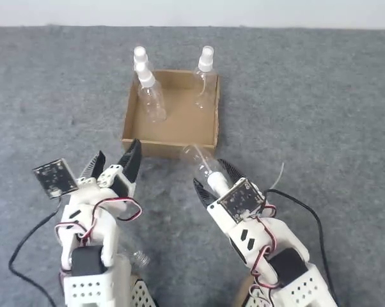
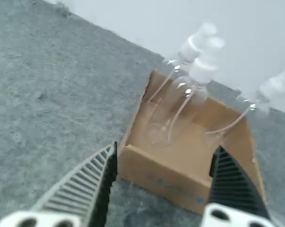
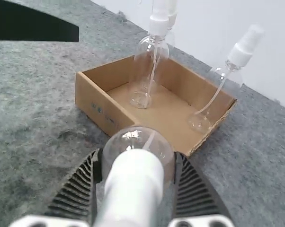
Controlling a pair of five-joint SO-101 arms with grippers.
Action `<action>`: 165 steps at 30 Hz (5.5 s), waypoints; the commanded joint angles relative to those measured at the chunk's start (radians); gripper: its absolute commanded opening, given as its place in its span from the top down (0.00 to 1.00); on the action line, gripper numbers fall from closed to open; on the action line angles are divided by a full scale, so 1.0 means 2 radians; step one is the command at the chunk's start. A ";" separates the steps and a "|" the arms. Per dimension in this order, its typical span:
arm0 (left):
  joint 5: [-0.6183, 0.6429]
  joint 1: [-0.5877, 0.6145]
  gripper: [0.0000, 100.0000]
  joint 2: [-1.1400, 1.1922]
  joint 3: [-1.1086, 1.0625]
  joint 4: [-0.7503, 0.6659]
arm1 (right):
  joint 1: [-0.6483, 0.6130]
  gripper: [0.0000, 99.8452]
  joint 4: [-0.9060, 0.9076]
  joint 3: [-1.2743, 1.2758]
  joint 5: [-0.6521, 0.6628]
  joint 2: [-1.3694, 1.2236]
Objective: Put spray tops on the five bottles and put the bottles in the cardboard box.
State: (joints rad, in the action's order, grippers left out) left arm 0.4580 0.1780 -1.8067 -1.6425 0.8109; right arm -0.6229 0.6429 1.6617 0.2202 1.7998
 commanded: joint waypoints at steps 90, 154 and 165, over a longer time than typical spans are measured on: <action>-0.084 -0.024 0.99 -0.010 -0.021 0.099 | 0.092 0.99 0.144 -0.309 0.074 -0.097; -0.085 -0.041 0.99 -0.015 -0.021 0.124 | 0.058 0.99 0.237 -1.053 -0.014 -1.087; -0.085 -0.041 0.99 -0.015 -0.021 0.124 | 0.059 0.90 0.237 -1.053 -0.014 -1.091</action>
State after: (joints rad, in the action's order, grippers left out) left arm 0.2938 0.0997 -1.8067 -1.6993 1.0549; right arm -0.5048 1.1124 -0.3713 0.2033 -0.4066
